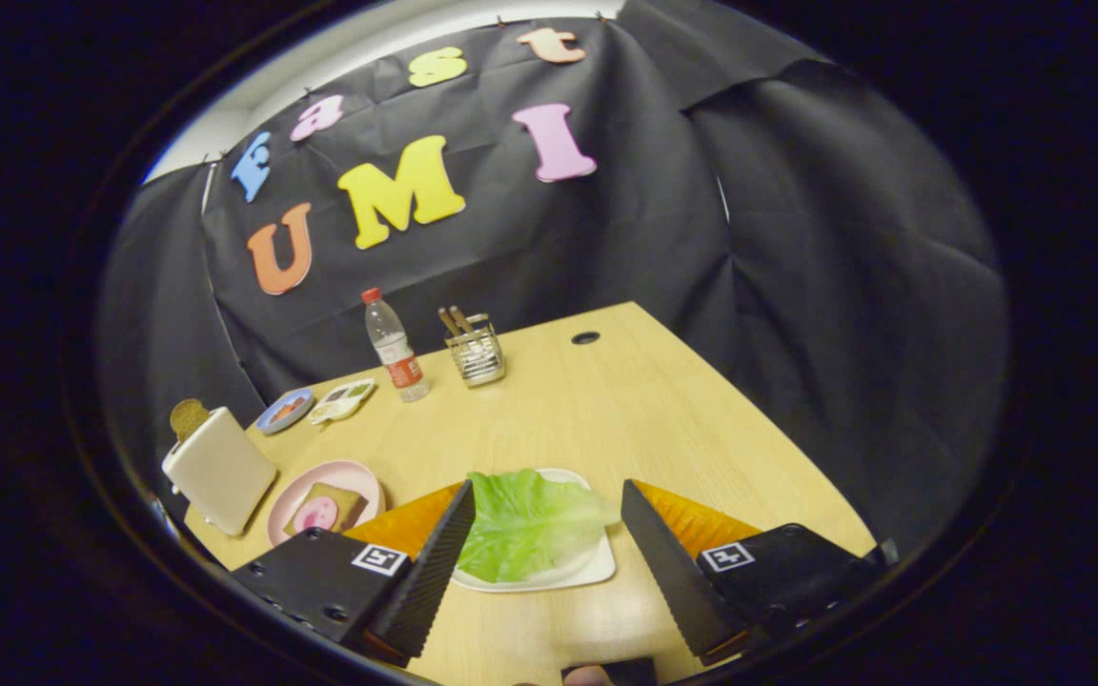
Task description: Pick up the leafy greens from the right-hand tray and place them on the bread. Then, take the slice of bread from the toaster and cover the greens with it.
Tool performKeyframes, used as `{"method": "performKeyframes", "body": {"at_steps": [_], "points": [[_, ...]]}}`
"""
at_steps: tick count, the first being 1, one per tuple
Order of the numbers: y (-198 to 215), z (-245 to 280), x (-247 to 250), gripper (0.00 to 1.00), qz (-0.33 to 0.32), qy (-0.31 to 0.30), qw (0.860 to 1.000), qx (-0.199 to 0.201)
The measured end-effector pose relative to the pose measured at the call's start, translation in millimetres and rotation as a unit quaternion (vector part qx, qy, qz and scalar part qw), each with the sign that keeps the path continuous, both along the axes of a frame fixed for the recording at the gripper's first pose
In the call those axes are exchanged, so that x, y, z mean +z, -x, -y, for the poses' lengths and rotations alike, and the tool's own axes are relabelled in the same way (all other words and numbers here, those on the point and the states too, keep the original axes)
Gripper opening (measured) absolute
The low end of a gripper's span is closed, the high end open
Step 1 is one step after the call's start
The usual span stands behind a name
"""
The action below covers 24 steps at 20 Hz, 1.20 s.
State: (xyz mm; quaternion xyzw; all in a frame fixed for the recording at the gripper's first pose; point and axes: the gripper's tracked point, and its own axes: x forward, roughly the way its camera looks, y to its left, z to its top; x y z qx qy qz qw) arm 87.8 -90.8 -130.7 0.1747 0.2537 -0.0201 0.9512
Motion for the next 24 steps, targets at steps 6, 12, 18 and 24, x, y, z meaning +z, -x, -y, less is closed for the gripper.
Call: {"method": "performKeyframes", "body": {"at_steps": [6, 12, 18, 24], "points": [[-17.8, 16.3, -33.6, 0.95, -0.068, -0.091, 0.992, -0.053], [-28.7, 17.4, -53.0, 0.83, -0.099, -0.139, 0.983, -0.069], [-39.8, 23.0, -64.3, 0.69, -0.111, -0.143, 0.98, -0.079], [-39.5, 21.1, -66.9, 0.16, -0.119, -0.14, 0.98, -0.071]]}}
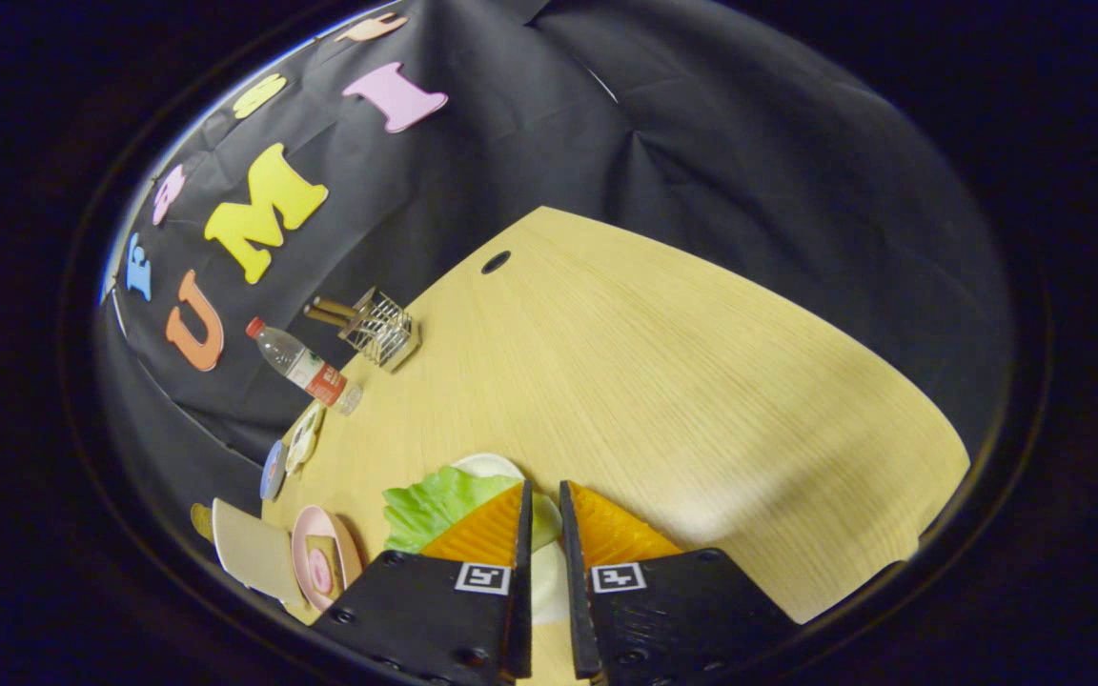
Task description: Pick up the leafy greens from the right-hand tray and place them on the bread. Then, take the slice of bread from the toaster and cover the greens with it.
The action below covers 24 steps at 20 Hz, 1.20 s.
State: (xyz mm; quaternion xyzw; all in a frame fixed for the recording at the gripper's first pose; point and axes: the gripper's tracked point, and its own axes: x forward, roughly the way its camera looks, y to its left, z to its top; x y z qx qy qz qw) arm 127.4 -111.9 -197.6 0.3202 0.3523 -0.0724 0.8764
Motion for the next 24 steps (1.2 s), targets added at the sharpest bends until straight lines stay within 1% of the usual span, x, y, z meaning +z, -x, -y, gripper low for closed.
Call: {"method": "performKeyframes", "body": {"at_steps": [3, 6, 9, 12, 18, 24], "points": [[-1.2, 0.9, 5.9, 0.0, 0.006, 0.011, 1.0, 0.009], [-0.5, -1.0, 18.9, 0.0, 0.027, 0.005, 1.0, 0.014], [-0.7, -8.7, 39.6, 0.0, 0.053, -0.02, 0.998, 0.011], [1.8, -21.4, 62.9, 0.0, 0.079, -0.044, 0.996, 0.013], [3.7, -50.9, 113.0, 0.0, 0.127, -0.074, 0.989, 0.024], [4.2, -99.4, 156.8, 0.0, 0.161, -0.079, 0.982, 0.055]]}}
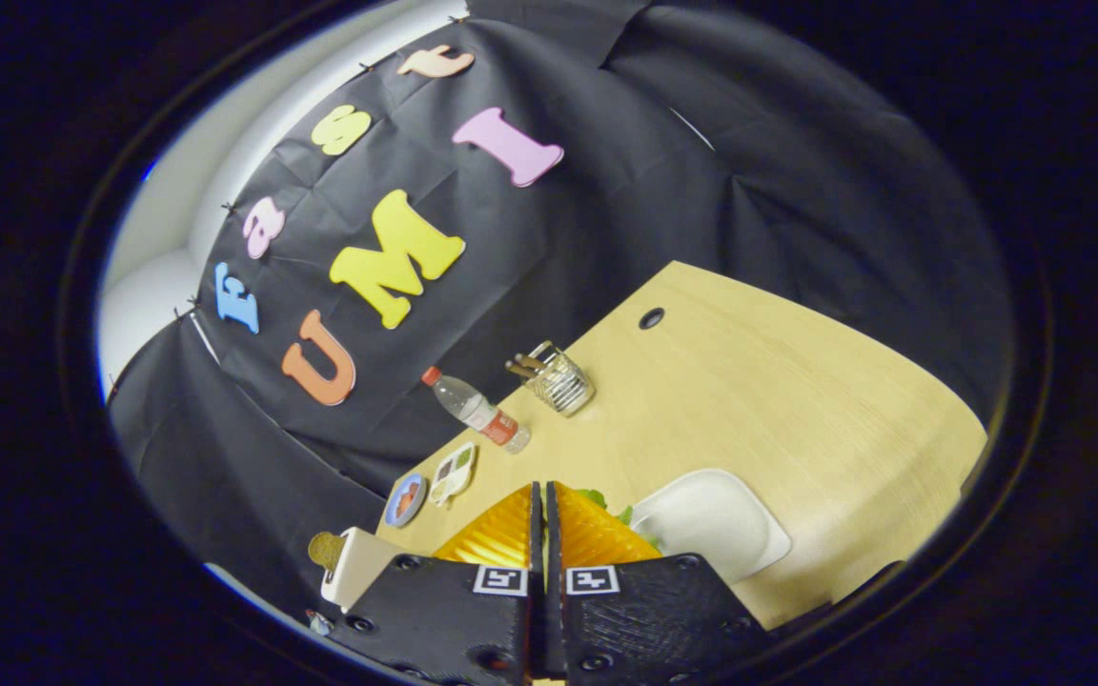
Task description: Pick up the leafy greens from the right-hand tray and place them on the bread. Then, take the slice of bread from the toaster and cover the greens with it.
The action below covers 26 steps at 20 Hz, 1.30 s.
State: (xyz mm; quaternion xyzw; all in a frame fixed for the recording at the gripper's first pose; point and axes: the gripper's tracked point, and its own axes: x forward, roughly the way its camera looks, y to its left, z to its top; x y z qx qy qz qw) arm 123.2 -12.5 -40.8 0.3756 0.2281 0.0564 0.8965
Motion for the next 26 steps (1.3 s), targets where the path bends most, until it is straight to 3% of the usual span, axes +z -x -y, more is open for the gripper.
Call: {"method": "performKeyframes", "body": {"at_steps": [5, 12, 18, 22, 26], "points": [[-4.7, -56.5, 23.1, 0.0, 0.02, -0.014, 0.999, 0.031], [-21.3, -175.3, 42.1, 0.0, 0.04, -0.036, 0.994, 0.1], [-21.2, -255.0, 17.4, 0.0, 0.045, -0.034, 0.988, 0.143], [-18.1, -266.5, -17.5, 0.0, 0.012, -0.06, 0.987, 0.145], [-16.9, -235.6, -52.1, 0.0, -0.016, -0.046, 0.992, 0.119]]}}
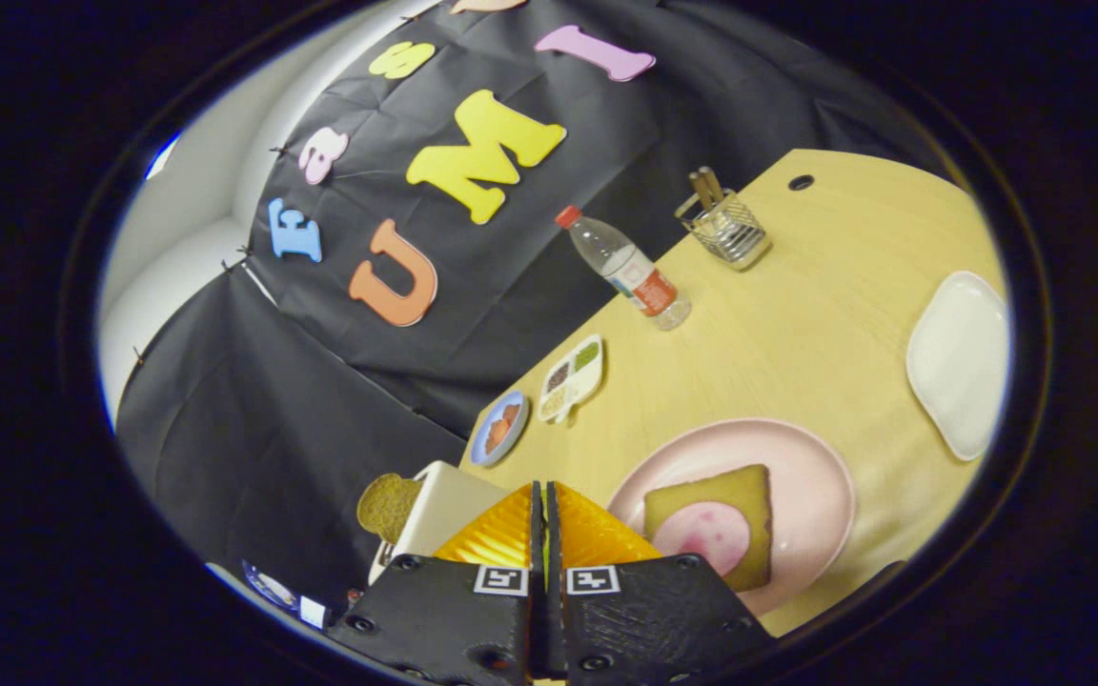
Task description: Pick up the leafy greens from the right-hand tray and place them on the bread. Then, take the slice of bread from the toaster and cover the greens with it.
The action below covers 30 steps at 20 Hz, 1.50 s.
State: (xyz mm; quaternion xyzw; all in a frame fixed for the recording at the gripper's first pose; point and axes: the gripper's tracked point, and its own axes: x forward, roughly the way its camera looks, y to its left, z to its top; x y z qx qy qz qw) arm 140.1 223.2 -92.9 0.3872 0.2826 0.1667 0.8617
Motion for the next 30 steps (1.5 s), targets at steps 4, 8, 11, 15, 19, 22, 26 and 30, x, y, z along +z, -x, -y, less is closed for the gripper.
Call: {"method": "performKeyframes", "body": {"at_steps": [4, 8, 11, 15, 19, 22, 26, 30], "points": [[1.4, 30.6, -28.3, 0.0, -0.008, 0.045, 0.999, -0.021], [-0.7, 49.8, -44.6, 0.0, -0.008, 0.077, 0.996, -0.033], [-5.0, 65.1, -53.4, 0.0, -0.009, 0.095, 0.994, -0.05], [-1.3, 73.9, -64.9, 0.16, -0.009, 0.131, 0.99, -0.055], [6.4, 88.1, -30.0, 0.55, 0.058, 0.204, 0.974, -0.081], [14.3, 85.7, 18.0, 0.77, 0.133, 0.257, 0.95, -0.116], [27.3, 61.8, 79.3, 0.95, 0.21, 0.302, 0.916, -0.162], [34.2, -1.0, 112.7, 0.95, 0.25, 0.311, 0.905, -0.15]]}}
